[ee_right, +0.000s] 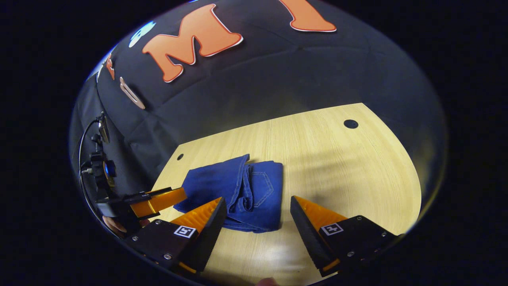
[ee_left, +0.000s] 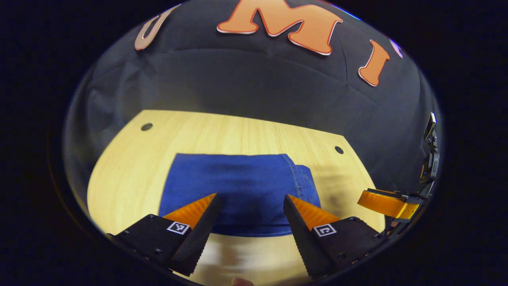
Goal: Grasp the waist and the cuffs of the jeans and fold them to make the two legs overlap; first hold the waist and fold one-third of the jeans toward the cuffs, then hold the cuffs and fold the remaining one-third in the same direction to finish folding.
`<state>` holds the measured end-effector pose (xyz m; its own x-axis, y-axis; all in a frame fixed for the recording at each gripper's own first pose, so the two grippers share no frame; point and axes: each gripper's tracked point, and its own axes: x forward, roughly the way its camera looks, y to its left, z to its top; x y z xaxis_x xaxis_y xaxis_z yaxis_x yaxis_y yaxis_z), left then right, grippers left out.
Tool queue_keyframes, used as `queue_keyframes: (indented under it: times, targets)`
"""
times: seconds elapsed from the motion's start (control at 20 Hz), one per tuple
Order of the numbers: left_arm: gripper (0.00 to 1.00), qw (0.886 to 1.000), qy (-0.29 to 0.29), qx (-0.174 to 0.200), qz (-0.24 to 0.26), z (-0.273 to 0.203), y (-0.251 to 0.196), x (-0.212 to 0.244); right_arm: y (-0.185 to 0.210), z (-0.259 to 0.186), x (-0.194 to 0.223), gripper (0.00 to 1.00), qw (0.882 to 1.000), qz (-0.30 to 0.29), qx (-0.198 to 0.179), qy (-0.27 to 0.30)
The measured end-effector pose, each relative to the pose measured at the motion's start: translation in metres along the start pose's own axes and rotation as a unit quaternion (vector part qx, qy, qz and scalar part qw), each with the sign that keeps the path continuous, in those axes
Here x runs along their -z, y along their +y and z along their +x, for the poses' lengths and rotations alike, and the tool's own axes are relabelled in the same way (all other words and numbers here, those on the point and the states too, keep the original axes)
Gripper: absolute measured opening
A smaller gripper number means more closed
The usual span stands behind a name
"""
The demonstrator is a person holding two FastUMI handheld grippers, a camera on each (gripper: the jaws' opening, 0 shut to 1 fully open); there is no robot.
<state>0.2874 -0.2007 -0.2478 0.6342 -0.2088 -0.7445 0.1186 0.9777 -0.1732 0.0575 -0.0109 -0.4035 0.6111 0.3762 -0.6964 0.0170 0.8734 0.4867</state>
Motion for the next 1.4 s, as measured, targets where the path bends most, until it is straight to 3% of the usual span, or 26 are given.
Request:
queue_keyframes:
  times: [0.15, 0.4, 0.75, 1.1, 1.2, 1.4]
  targets:
    - [0.97, 0.998, -0.050, -0.025, 0.025, -0.024, 0.021, -0.021, 0.014, -0.003, -0.004, 0.98, 1.000, -0.015, 0.003, -0.017]
    - [0.97, 0.991, -0.119, -0.037, 0.039, -0.069, 0.064, -0.045, 0.049, -0.024, -0.019, 0.98, 0.996, -0.034, 0.023, -0.078]
    - [0.96, 0.968, -0.237, -0.033, 0.072, -0.145, 0.104, -0.083, 0.115, -0.067, -0.030, 0.98, 0.982, -0.077, 0.062, -0.162]
    - [0.96, 0.948, -0.307, 0.004, 0.082, -0.210, 0.113, -0.093, 0.174, -0.116, -0.039, 0.97, 0.962, -0.118, 0.075, -0.236]
    - [0.96, 0.938, -0.335, 0.001, 0.091, -0.224, 0.113, -0.098, 0.179, -0.124, -0.039, 0.97, 0.959, -0.129, 0.082, -0.240]
    - [0.96, 0.931, -0.349, -0.001, 0.110, -0.238, 0.094, -0.091, 0.188, -0.136, -0.051, 0.97, 0.952, -0.134, 0.070, -0.268]
